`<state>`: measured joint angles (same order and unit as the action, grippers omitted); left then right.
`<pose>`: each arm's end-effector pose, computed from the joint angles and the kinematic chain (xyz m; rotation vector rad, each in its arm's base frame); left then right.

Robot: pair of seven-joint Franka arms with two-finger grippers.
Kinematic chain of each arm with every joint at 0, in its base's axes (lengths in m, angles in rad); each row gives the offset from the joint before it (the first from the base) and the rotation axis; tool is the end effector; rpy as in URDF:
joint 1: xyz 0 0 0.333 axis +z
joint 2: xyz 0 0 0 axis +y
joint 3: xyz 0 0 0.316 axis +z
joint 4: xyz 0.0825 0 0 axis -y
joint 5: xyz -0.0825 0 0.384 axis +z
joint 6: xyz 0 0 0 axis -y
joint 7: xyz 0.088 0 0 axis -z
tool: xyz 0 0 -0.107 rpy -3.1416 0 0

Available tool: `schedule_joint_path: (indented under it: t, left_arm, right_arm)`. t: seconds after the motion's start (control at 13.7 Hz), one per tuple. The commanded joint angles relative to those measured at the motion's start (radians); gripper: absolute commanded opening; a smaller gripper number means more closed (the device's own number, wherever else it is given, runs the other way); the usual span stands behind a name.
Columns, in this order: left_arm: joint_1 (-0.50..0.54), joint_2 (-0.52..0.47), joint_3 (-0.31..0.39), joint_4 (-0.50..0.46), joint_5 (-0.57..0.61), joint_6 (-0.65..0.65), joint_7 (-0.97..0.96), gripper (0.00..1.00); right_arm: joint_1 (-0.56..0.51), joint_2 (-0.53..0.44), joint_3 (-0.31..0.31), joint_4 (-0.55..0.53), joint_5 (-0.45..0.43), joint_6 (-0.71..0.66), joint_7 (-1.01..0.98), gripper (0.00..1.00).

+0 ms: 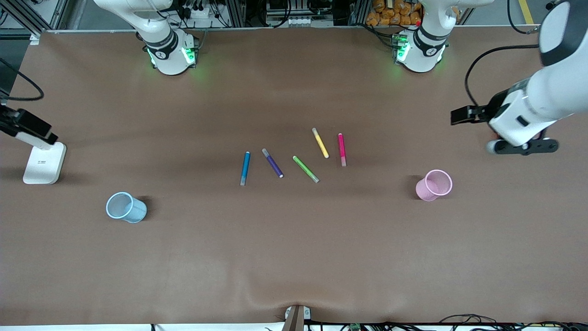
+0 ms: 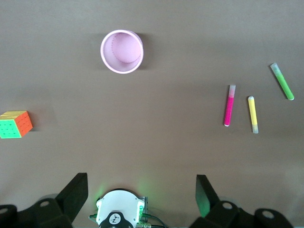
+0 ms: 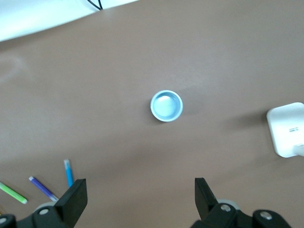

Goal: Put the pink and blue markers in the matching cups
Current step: 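Move the left gripper toward the pink marker while the right gripper lifts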

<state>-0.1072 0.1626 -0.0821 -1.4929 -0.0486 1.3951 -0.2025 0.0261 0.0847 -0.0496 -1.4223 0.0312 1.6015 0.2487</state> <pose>0.5688 -0.1113 0.5557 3.1035 0.0160 -0.4166 0.5845 -0.0091 0.6496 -3.0724 0.4194 -0.1411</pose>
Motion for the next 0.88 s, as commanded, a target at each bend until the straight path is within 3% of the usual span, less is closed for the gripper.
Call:
schedule_joint_path:
  t: [0.0, 0.29, 0.44, 0.8]
  left_arm:
    - [-0.023, 0.037, -0.014, -0.041, -0.013, 0.107, -0.011, 1.0]
    - [-0.035, 0.031, -0.053, -0.216, -0.014, 0.307, -0.034, 1.0]
    - [-0.045, 0.049, -0.071, -0.23, -0.013, 0.34, -0.095, 1.0]
    - [-0.141, 0.149, -0.076, -0.21, -0.023, 0.39, -0.256, 1.0]
  right_arm:
    - [0.031, 0.055, 0.0, 0.065, -0.01, 0.052, 0.096, 1.0]
    - [0.061, 0.165, 0.002, 0.193, -0.002, 0.072, 0.237, 1.0]
    - [0.084, 0.204, 0.002, 0.241, -0.002, 0.074, 0.28, 1.0]
    - [0.138, 0.216, 0.004, 0.244, 0.003, 0.104, 0.276, 1.0]
